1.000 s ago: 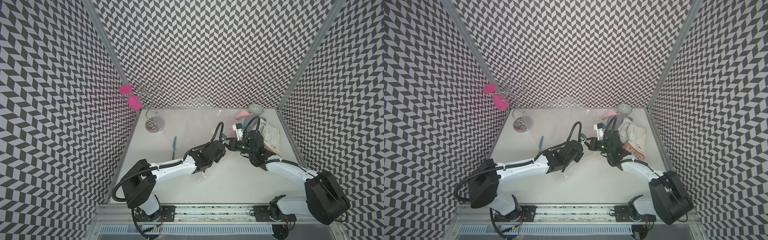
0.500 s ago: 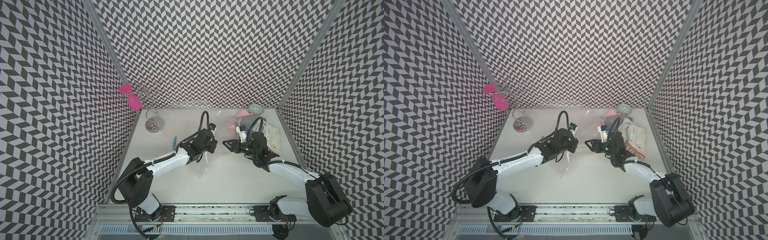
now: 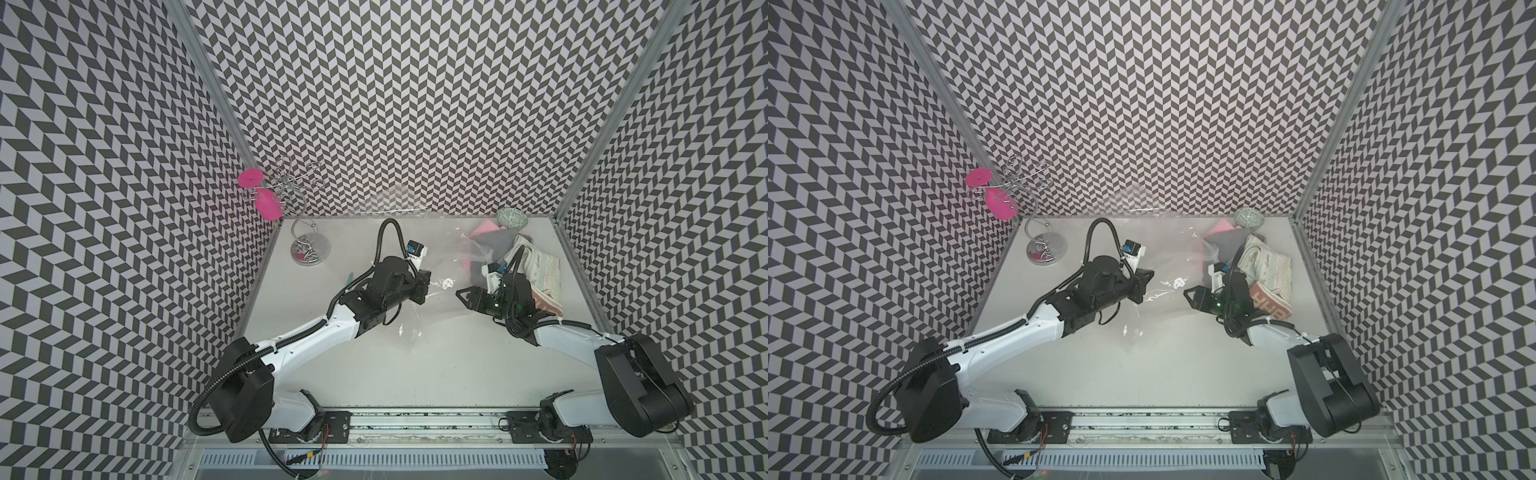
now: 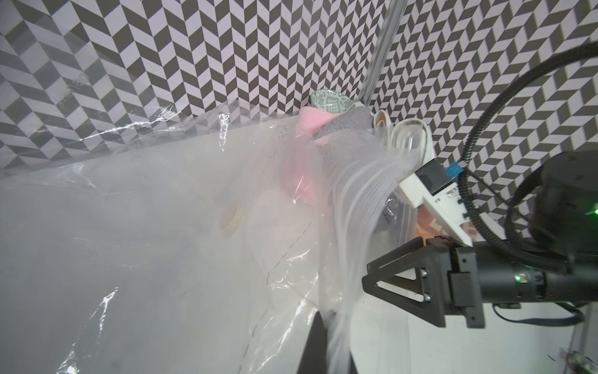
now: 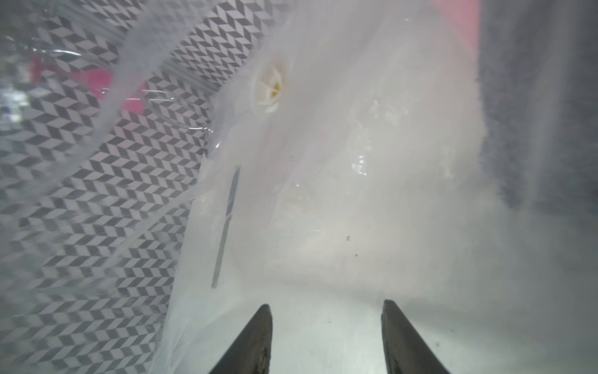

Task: Place the folded towel into the vacuum bag
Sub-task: Open the vacuum bag at the center of the board.

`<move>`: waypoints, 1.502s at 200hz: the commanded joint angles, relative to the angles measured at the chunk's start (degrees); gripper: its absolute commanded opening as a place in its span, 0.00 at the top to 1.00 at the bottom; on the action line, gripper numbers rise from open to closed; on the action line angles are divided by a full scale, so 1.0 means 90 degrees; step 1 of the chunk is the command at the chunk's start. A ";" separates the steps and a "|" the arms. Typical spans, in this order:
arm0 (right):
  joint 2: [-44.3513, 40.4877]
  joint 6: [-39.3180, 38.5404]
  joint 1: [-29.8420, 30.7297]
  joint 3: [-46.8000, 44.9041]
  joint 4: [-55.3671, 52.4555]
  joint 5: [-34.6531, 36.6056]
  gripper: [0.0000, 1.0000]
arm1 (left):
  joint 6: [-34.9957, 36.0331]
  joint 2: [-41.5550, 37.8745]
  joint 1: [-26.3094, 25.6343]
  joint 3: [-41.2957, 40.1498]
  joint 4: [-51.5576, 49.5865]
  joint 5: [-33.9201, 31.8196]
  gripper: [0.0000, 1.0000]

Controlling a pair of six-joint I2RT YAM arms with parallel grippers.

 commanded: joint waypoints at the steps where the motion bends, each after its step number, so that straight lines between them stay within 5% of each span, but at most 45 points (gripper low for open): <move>1: -0.0052 0.0359 -0.0138 -0.0134 0.0277 0.0576 0.47 | -0.0398 -0.0188 0.0217 0.0041 0.0337 0.0229 1.00; 61: -0.0304 0.1117 -0.0285 -0.0421 -0.0166 0.1889 0.46 | -0.0536 -0.0430 0.0330 0.0078 0.0055 -0.0075 1.00; 123: -0.0129 0.0433 -0.0087 0.0281 0.0275 0.1294 0.41 | -0.1025 0.0045 0.0280 0.0022 0.0267 0.0191 1.00; 192: -0.0822 -0.0236 0.0360 0.0526 -0.0451 0.0789 0.35 | -0.0549 0.0546 0.0600 0.0332 0.0188 -0.0077 1.00; 260: -0.2478 -0.0392 0.0255 0.0472 -0.1455 0.2373 0.32 | -0.0610 0.0933 0.0691 0.0226 0.0352 0.0214 1.00; 300: -0.2886 0.0070 -0.0360 0.0824 -0.2041 0.3288 0.29 | -0.0773 0.0989 0.0674 0.0156 0.0494 0.0418 1.00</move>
